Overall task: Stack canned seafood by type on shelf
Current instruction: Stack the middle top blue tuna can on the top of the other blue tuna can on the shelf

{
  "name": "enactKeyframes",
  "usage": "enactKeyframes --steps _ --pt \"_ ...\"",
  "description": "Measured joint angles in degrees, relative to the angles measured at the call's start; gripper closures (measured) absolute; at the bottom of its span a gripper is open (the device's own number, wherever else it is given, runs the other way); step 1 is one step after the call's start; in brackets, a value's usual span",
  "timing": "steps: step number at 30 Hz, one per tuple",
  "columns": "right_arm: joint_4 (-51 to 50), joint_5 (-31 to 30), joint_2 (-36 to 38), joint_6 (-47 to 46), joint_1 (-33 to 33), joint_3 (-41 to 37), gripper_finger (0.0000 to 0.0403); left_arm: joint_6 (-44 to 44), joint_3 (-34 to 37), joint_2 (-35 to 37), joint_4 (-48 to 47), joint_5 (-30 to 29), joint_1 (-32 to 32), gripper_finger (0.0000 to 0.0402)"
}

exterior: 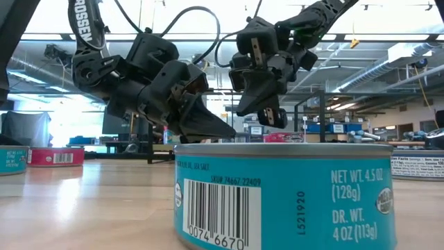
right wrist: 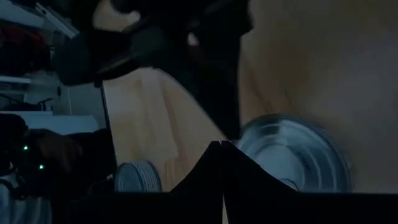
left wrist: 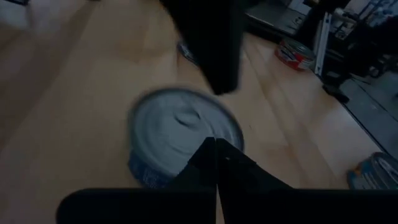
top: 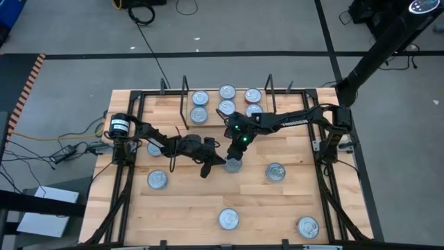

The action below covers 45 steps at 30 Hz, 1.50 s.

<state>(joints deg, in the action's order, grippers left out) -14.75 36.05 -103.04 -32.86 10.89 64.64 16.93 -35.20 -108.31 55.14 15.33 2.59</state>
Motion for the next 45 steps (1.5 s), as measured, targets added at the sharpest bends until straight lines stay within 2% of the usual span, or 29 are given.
enactKeyframes --steps 3,7,13,16,19,27,33,45 --pt "-0.33 -0.47 0.18 2.09 0.40 0.02 0.0397 0.30 0.05 0.00 -1.25 -0.51 -0.57 0.0399" --pt "-4.80 -2.70 2.72 12.04 -2.32 0.08 0.0389 3.19 0.65 -0.02 -0.05 -5.22 -0.49 0.0399" --pt "-15.21 -18.87 3.64 26.43 -12.19 0.07 0.0394 2.78 0.68 -0.02 1.46 -12.12 -0.06 0.0399" --pt "-14.29 -26.36 2.36 28.41 -16.31 -0.32 0.0399 1.09 0.68 -0.02 1.11 -15.46 0.35 0.0399" --pt "-11.49 -30.82 1.20 26.96 -18.35 -1.07 0.0399 -0.02 0.49 -0.52 0.78 -17.77 1.23 0.0399" --pt "-7.18 -32.05 -2.41 25.20 -18.14 -1.25 0.0398 -0.15 -5.55 -6.84 -0.71 -15.04 2.95 0.0399" --pt "-7.36 -33.94 -3.30 23.61 -17.96 -1.33 0.0398 -1.28 -7.03 -7.67 -1.61 -12.56 2.75 0.0399" --pt "-7.40 -33.45 4.05 15.09 -15.12 -0.95 0.0399 -2.15 -6.73 -7.72 -5.16 -8.16 1.06 0.0399"
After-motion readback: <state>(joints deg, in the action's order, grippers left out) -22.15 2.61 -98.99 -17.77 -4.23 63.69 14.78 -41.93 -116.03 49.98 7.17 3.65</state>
